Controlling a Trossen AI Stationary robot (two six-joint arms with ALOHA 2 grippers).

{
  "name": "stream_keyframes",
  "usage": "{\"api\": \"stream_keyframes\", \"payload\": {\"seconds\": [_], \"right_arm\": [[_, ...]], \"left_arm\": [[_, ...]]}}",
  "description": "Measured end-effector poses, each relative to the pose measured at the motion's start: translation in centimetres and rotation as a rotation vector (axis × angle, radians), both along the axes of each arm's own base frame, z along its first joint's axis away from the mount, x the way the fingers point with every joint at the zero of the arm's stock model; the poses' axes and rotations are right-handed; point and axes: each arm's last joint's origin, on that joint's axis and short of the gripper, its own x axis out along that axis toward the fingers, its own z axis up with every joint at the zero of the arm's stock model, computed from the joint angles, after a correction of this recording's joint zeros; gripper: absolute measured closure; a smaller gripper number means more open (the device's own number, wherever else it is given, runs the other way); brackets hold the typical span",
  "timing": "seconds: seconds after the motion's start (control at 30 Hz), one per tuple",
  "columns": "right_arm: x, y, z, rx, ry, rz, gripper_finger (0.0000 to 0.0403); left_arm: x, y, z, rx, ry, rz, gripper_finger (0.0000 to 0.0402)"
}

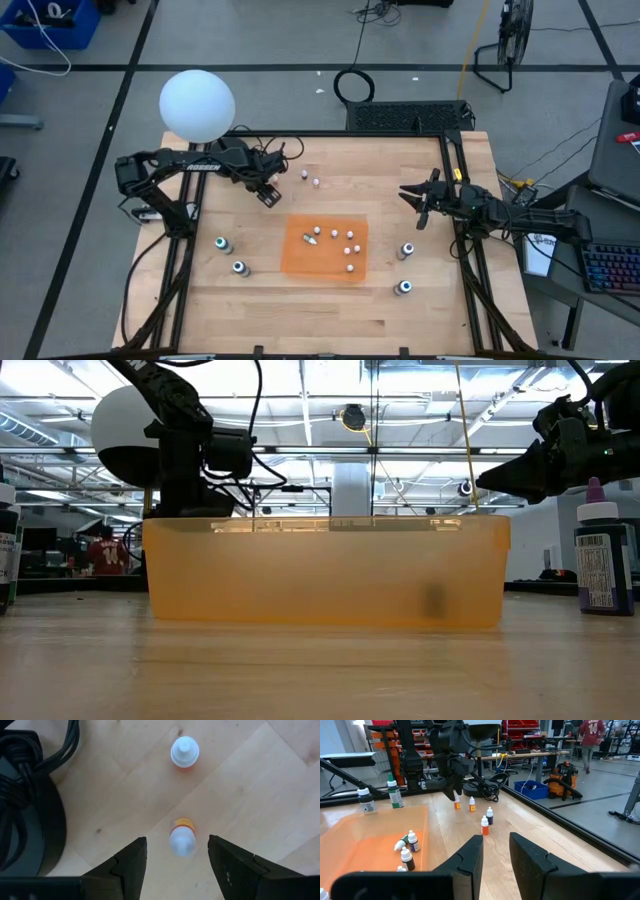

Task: Pick & Place food coloring
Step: Put the left bottom orange food coloring bottle into the orange bin

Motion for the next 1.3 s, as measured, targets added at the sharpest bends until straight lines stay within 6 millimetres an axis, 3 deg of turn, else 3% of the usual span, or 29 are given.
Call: {"api": "stream_keyframes", "payload": {"seconds": [1.3], "right_arm": [[0.0,0.0,0.0,0.000,0.000,0.000,0.0319]], "left_arm": [[-0.2,-0.2,-1.1,-0.008,-0.026,-0.004,0.0195]]}}
